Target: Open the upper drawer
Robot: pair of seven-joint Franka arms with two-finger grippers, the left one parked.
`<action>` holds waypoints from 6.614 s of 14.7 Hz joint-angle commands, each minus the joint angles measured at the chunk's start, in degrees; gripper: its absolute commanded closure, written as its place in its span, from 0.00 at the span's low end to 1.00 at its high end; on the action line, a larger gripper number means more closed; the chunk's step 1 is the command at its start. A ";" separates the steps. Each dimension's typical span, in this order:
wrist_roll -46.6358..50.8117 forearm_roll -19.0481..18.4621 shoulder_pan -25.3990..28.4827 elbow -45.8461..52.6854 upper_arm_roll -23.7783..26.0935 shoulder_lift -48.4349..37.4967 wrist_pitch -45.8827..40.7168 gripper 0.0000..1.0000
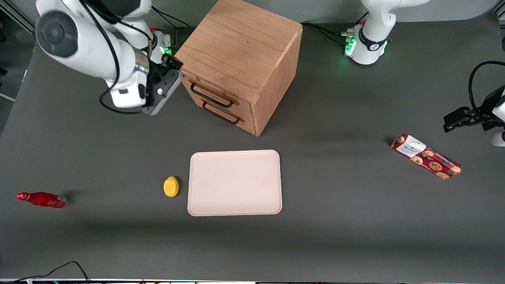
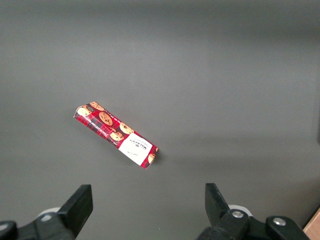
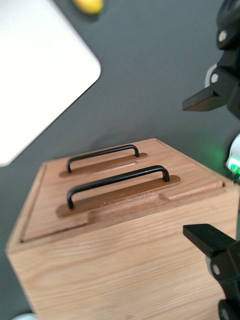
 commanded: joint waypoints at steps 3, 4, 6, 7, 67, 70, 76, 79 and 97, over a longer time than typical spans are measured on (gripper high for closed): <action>-9.87 1.45 -0.18 2.73 0.50 6.16 -0.32 0.00; -9.87 1.45 -0.18 2.82 0.59 6.25 -0.32 0.00; -9.52 1.53 0.26 2.74 0.68 6.34 0.03 0.00; -8.21 1.62 0.52 2.39 0.68 6.60 0.82 0.00; -11.71 -6.11 -0.53 7.64 -10.04 21.98 19.46 0.00; -11.98 -7.86 -0.53 11.86 -10.40 24.26 18.23 0.00; -15.41 -8.84 -0.44 18.64 -10.48 27.70 16.39 0.00; -12.87 -8.66 -0.44 21.36 -10.48 25.78 10.43 0.00; 16.24 -12.00 -0.35 -11.26 -23.58 -14.77 3.99 0.00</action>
